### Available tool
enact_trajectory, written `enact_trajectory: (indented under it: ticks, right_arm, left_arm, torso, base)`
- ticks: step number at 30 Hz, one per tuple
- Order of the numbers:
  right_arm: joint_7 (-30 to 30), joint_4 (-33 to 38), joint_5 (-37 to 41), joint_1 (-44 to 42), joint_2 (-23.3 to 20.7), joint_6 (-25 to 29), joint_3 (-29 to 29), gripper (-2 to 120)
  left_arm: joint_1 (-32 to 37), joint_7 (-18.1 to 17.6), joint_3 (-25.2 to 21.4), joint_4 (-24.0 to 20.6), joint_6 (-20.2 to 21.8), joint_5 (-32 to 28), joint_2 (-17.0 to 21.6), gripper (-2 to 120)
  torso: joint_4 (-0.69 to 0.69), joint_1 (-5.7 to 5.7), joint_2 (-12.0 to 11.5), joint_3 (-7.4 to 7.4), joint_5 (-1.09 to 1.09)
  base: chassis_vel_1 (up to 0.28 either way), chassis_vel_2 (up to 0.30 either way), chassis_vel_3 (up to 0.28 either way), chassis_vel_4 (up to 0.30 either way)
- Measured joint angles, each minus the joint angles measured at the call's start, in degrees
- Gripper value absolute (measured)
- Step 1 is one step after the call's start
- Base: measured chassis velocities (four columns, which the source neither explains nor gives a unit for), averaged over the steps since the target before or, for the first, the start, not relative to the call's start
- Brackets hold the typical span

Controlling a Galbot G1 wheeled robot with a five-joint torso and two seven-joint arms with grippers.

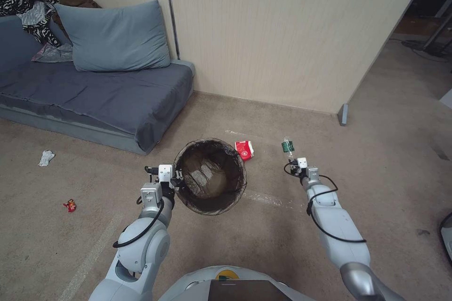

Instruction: Pick up the trash bin, then pick up the garbage from the floor and place it into the trash bin.

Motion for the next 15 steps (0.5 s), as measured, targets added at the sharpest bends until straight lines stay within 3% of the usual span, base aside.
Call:
enact_trajectory:
  ticks: [4,7,10,12,13,15]
  right_arm:
    - [-0.07,6.20,2.34,-2.64,-0.32,0.98,0.46,19]
    - [-3.16,16.89,7.66,-7.62,-0.85,7.72,0.98,19]
    - [-4.91,20.96,9.72,-9.75,-0.98,9.90,1.08,19]
    - [-8.08,28.96,13.40,-13.57,-1.22,12.02,1.14,19]
    - [-8.08,28.96,13.40,-13.57,-1.22,12.02,1.14,19]
    - [-11.79,38.13,16.75,-18.16,-1.28,13.32,0.63,19]
  left_arm:
    - [-0.07,0.00,0.17,0.25,0.00,-0.10,-0.02,0]
    - [-0.21,-0.10,0.84,0.66,0.24,-0.90,0.00,0]
    - [-0.21,-0.20,1.07,0.66,0.51,-1.58,0.07,0]
    - [-0.20,-0.30,1.42,0.64,1.03,-2.75,0.35,0]
    - [-0.20,-0.30,1.42,0.64,1.03,-2.75,0.35,0]
    - [-0.20,-0.44,1.78,0.60,1.63,-4.04,0.73,0]
  torso:
    - [0.01,0.00,0.00,0.00,-0.01]
    - [0.02,0.00,0.00,0.00,-0.01]
    - [0.01,0.00,0.00,0.00,0.00]
    - [0.00,0.00,0.00,0.00,-0.01]
    - [0.00,0.00,0.00,0.00,-0.01]
    - [0.01,0.00,0.01,0.00,-0.01]
  base:
    - [0.000,0.000,0.000,0.000]
    - [0.000,0.000,0.000,0.000]
    - [0.000,0.000,0.000,0.000]
    - [0.000,0.000,0.000,0.000]
    - [0.000,0.000,0.000,0.000]
    - [0.000,0.000,0.000,0.000]
